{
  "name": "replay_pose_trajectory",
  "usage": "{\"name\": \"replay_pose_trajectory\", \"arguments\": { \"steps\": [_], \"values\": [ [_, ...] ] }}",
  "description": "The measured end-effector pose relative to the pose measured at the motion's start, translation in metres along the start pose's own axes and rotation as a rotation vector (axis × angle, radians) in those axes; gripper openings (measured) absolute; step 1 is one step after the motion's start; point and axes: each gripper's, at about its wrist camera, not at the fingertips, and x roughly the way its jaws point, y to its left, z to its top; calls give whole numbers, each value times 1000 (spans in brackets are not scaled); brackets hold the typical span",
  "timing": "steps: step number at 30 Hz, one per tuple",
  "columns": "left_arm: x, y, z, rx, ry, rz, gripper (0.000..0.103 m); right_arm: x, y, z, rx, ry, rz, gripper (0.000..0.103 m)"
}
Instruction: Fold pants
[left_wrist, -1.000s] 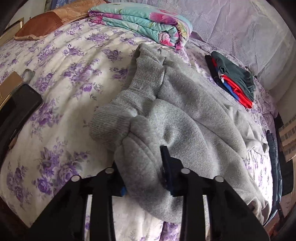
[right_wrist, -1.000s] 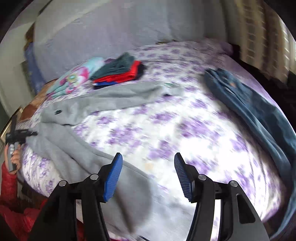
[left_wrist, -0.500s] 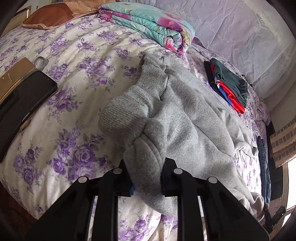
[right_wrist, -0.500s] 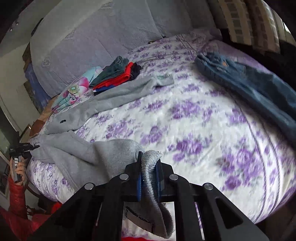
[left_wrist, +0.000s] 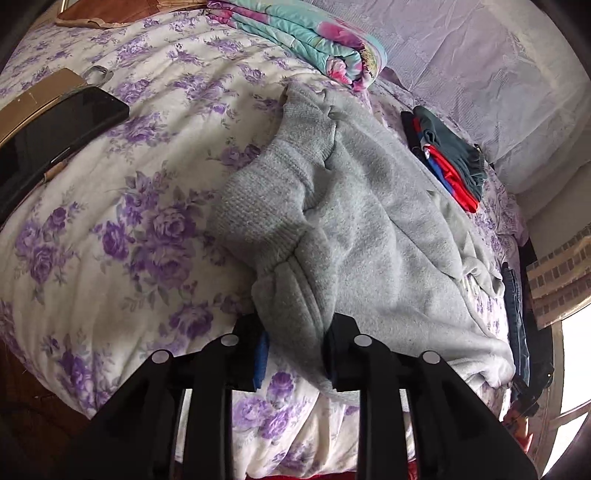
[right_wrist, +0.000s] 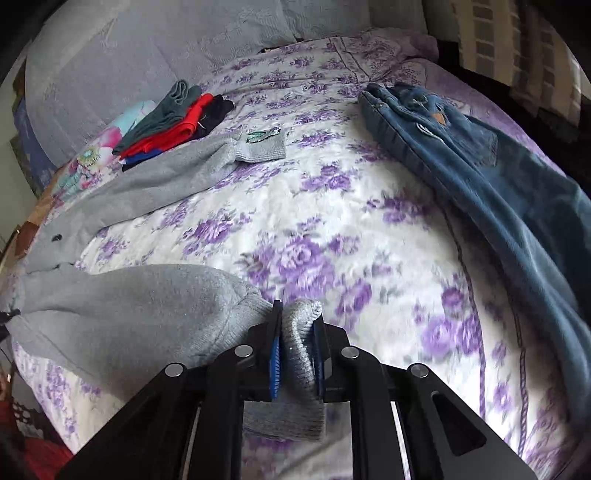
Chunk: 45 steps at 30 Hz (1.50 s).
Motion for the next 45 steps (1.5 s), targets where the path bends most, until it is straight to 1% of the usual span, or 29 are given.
{"name": "replay_pose_trajectory", "arguments": {
  "steps": [1, 2, 3, 4, 5, 6, 8, 10, 13, 15, 16, 17, 20, 22, 23, 24, 25, 26, 27, 29, 32, 34, 36, 37, 38, 39, 41, 43, 45],
  "values": [
    [1, 2, 1, -1, 12, -3, 26, -7, -3, -4, 13, -5, 1, 18],
    [3, 2, 3, 0, 24, -4, 26, -15, -5, -5, 19, -18, -34, 23],
    [5, 1, 5, 5, 29, 1, 27, -24, -7, -3, 32, -47, -110, 33],
    [7, 0, 5, 12, 30, 8, 27, -35, -6, 0, 46, -90, -168, 34],
    [7, -3, 6, 16, 27, 16, 27, -47, -2, 3, 53, -134, -162, 34],
    [7, -4, 5, 21, 22, 24, 28, -59, 5, 7, 40, -166, -97, 34],
    [6, -6, 4, 23, 16, 29, 28, -73, 41, 7, -76, -181, 44, 34],
    [7, -6, 4, 18, 16, 25, 30, -69, 86, -4, -185, -117, 162, 34],
    [8, -5, 4, 18, 10, 20, 30, -43, 127, -36, -191, 28, 331, 34],
    [8, -7, 2, 36, 1, 28, 30, -27, 135, -56, -131, 84, 379, 37],
    [8, -7, 2, 44, -2, 31, 31, -19, 133, -63, -86, 102, 378, 45],
    [8, -8, 1, 51, -5, 33, 31, -11, 127, -68, -28, 110, 382, 48],
    [8, -8, 2, 59, -5, 29, 33, 2, 101, -73, 217, 60, 457, 56],
    [8, -9, 3, 58, -8, 19, 39, 9, 87, -72, 379, -8, 527, 62],
    [9, -10, 3, 55, -10, 13, 44, 12, 85, -70, 409, -35, 540, 61],
    [9, -12, 3, 51, -14, 12, 45, 13, 84, -67, 424, -60, 526, 48],
    [9, -14, 3, 49, -23, 25, 45, 11, 86, -61, 414, -76, 496, 17],
    [6, -17, 4, 49, -40, 45, 40, 3, 89, -51, 371, -101, 493, 10],
    [2, -21, 6, 60, -59, 64, 34, -11, 93, -38, 301, -151, 476, 8],
    [-7, -31, 9, 100, -76, 50, 27, -41, 104, -17, 175, -219, 444, 7],
    [-19, -35, 3, 116, -71, 30, 25, -66, 106, -16, 121, -189, 428, 7],
    [-15, -25, -8, 85, -19, 2, 25, -58, 96, -37, 117, -71, 361, 8],
    [-2, -8, -22, 58, 35, 4, 27, -35, 81, -69, 116, 107, 322, 8],
    [0, 0, -27, 49, 29, -30, 27, -30, 75, -84, 132, 154, 285, 16],
    [-2, 6, -29, 38, 15, -70, 27, -32, 70, -90, 149, 162, 272, 20],
    [-7, 10, -27, 20, 20, -95, 28, -41, 70, -90, 143, 146, 272, 20],
    [-24, 13, -23, 11, -15, -94, 37, -75, 76, -77, 58, 38, 211, 20],
    [-48, 9, -19, 48, -107, -16, 50, -103, 86, -63, -18, -61, 180, 20],
    [-69, 5, -13, 64, -188, 43, 53, -111, 104, -45, -107, -129, 178, 22]
  ]
}}
